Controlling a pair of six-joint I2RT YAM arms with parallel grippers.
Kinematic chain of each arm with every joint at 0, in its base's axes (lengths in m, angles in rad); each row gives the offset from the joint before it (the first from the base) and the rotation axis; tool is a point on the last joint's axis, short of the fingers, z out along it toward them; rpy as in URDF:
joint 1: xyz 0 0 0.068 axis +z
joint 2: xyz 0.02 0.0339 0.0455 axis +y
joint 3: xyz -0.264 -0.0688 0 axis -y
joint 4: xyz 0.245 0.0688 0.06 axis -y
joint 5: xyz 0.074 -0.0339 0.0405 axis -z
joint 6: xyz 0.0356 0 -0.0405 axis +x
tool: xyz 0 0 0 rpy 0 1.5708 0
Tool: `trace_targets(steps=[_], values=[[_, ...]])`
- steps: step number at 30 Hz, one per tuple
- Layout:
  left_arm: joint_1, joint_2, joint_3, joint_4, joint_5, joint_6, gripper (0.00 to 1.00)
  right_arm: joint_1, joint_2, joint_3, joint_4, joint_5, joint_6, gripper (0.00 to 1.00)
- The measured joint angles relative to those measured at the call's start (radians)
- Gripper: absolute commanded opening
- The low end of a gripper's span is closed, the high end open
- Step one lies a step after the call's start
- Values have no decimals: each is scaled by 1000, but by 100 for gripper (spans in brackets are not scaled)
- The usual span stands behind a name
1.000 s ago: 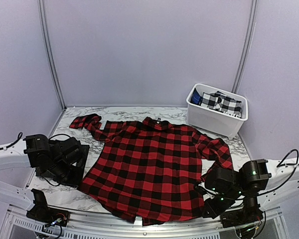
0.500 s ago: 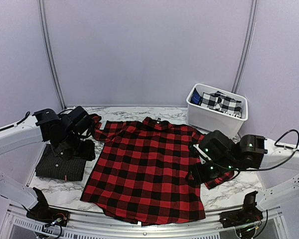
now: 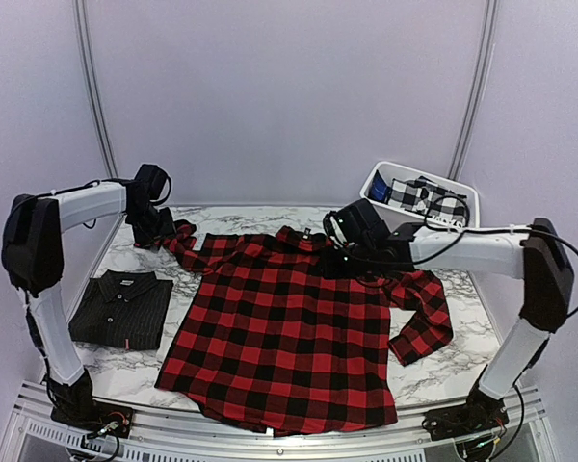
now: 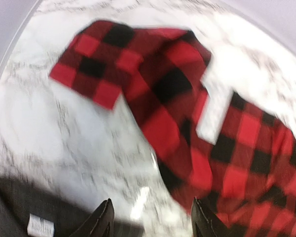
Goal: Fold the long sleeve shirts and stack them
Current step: Flatten out the crumpled shirt at the center of the board.
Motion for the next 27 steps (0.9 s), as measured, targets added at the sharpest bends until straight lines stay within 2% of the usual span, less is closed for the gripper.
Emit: trace_targets(steps=[4, 9, 14, 18, 23, 27], values=[[72, 134, 103, 47, 47, -10, 65, -25, 177, 127, 77, -8, -37, 26], [92, 232, 200, 74, 111, -5, 65, -44, 387, 275, 108, -23, -73, 24], [96, 306, 271, 82, 101, 0, 65, -88, 558, 433, 108, -33, -104, 24], [116, 343, 282, 77, 90, -3, 65, -142, 687, 621, 79, -34, -132, 25], [151, 381, 301, 73, 77, -8, 65, -211, 803, 829, 38, -37, -151, 32], [180, 385, 305, 64, 74, -9, 65, -248, 896, 988, 2, -47, -168, 43]])
